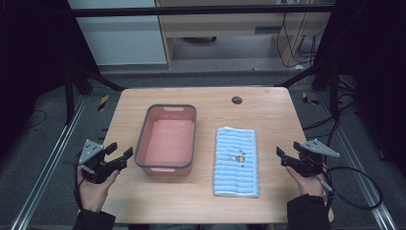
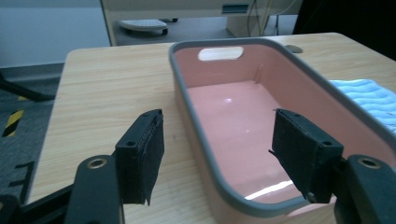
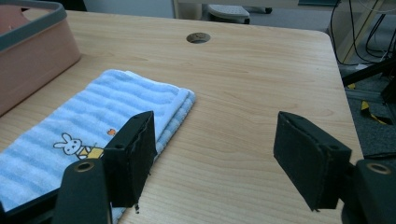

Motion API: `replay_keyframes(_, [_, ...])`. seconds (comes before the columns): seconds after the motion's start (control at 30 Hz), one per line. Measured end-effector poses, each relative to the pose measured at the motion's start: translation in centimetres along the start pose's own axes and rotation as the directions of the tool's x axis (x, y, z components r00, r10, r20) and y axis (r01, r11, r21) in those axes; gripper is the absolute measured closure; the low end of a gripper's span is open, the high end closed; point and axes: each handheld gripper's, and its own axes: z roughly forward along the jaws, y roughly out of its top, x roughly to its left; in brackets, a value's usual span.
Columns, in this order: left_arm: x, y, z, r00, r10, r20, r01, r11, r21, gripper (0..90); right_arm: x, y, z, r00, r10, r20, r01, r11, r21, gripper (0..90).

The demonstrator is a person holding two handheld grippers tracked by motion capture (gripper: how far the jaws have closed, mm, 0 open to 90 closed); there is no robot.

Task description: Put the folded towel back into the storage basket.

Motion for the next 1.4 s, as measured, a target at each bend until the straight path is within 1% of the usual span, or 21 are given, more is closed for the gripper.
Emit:
replay_keyframes(0.13, [-0.7,0.3,-0.1,0.9999,0.000,0.011,0.000,1.0000,-0.007,32.5,0.1,0.3,-0.1,1.0000,-0.002,0.002,0.002,1.000,-0.007,30.3])
replay_keyframes(0.27, [-1.9,1.0,-0.2,0.9988,0.024,0.042,-0.023,0.9996,-0.017,31.9,0.0,1.1,-0.2,0.9999,0.008,-0.010,-0.009,1.000,-0.021,30.4])
replay_keyframes(0.43, [-2.6,1.5,-0.3,0.9977,0.033,0.059,-0.032,0.9991,-0.030,31.1,0.1,1.6,-0.4,0.9995,0.005,-0.030,-0.006,1.000,-0.021,29.2])
replay_keyframes(0.5, [-3.3,1.7,-0.1,0.9969,0.040,0.068,-0.038,0.9987,-0.033,31.0,0.2,1.9,-0.4,0.9991,0.001,-0.043,-0.002,1.000,-0.011,28.7])
replay_keyframes(0.53, [-3.3,1.7,-0.1,0.9969,0.040,0.068,-0.038,0.9987,-0.033,31.1,0.2,1.9,-0.4,0.9991,0.001,-0.043,-0.002,1.000,-0.011,28.7])
replay_keyframes(0.63, [-4.3,2.0,0.3,0.9950,0.051,0.086,-0.048,0.9982,-0.035,31.2,0.4,2.4,-0.2,0.9987,-0.002,-0.051,0.001,1.000,-0.017,28.4])
replay_keyframes(0.67, [-4.7,2.1,0.5,0.9940,0.056,0.094,-0.053,0.9979,-0.037,31.3,0.7,2.8,-0.2,0.9983,-0.004,-0.058,0.003,1.000,-0.018,28.2])
replay_keyframes(0.7, [-5.5,2.3,0.9,0.9923,0.061,0.108,-0.057,0.9976,-0.038,31.5,0.8,3.1,-0.1,0.9982,-0.012,-0.059,0.011,1.000,-0.021,28.1])
replay_keyframes(0.73, [-5.5,2.3,0.9,0.9923,0.061,0.108,-0.057,0.9976,-0.038,31.6,0.9,3.3,-0.1,0.9980,-0.016,-0.061,0.014,1.000,-0.023,27.9])
replay_keyframes(0.8, [-6.3,2.5,1.5,0.9899,0.070,0.123,-0.066,0.9972,-0.036,31.6,1.1,3.6,-0.1,0.9979,-0.019,-0.063,0.017,1.000,-0.026,27.8])
replay_keyframes(0.83, [-7.2,2.5,1.9,0.9875,0.072,0.140,-0.068,0.9971,-0.035,32.3,1.4,4.2,0.0,0.9975,-0.031,-0.064,0.029,0.999,-0.029,27.3])
replay_keyframes(0.87, [-7.2,2.5,1.9,0.9875,0.072,0.140,-0.068,0.9971,-0.035,32.5,1.4,4.2,0.0,0.9975,-0.031,-0.064,0.029,0.999,-0.029,27.3])
replay_keyframes(0.9, [-8.1,2.5,2.4,0.9844,0.088,0.153,-0.084,0.9959,-0.035,32.6,1.7,4.7,0.2,0.9970,-0.042,-0.065,0.040,0.999,-0.032,26.6])
replay_keyframes(0.93, [-8.1,2.5,2.4,0.9844,0.088,0.153,-0.084,0.9959,-0.035,32.6,1.7,4.7,0.2,0.9970,-0.042,-0.065,0.040,0.999,-0.032,26.6])
replay_keyframes(1.0, [-9.1,2.4,3.0,0.9809,0.098,0.168,-0.095,0.9951,-0.027,33.0,2.1,5.2,0.4,0.9963,-0.052,-0.069,0.050,0.998,-0.033,26.3])
replay_keyframes(1.07, [-9.4,2.4,3.2,0.9799,0.099,0.173,-0.096,0.9951,-0.024,33.5,2.2,5.4,0.5,0.9960,-0.056,-0.070,0.054,0.998,-0.034,26.3])
replay_keyframes(1.1, [-10.0,2.2,3.5,0.9782,0.103,0.181,-0.101,0.9947,-0.019,33.9,2.4,5.6,0.7,0.9959,-0.052,-0.074,0.050,0.998,-0.030,26.0])
replay_keyframes(1.13, [-10.0,2.2,3.5,0.9782,0.103,0.181,-0.101,0.9947,-0.019,34.2,2.4,5.6,0.7,0.9959,-0.052,-0.074,0.050,0.998,-0.030,26.0])
replay_keyframes(1.17, [-10.6,2.1,3.8,0.9757,0.113,0.188,-0.113,0.9935,-0.013,34.6,2.6,5.9,1.0,0.9954,-0.062,-0.073,0.060,0.998,-0.027,25.1])
replay_keyframes(1.23, [-11.0,2.0,4.0,0.9739,0.120,0.192,-0.121,0.9926,-0.010,35.1,2.7,6.0,1.3,0.9951,-0.066,-0.073,0.065,0.998,-0.020,24.7])
replay_keyframes(1.4, [-12.5,1.7,4.8,0.9659,0.136,0.220,-0.140,0.9902,0.000,36.1,2.9,6.4,1.8,0.9950,-0.064,-0.077,0.063,0.998,-0.017,24.4])
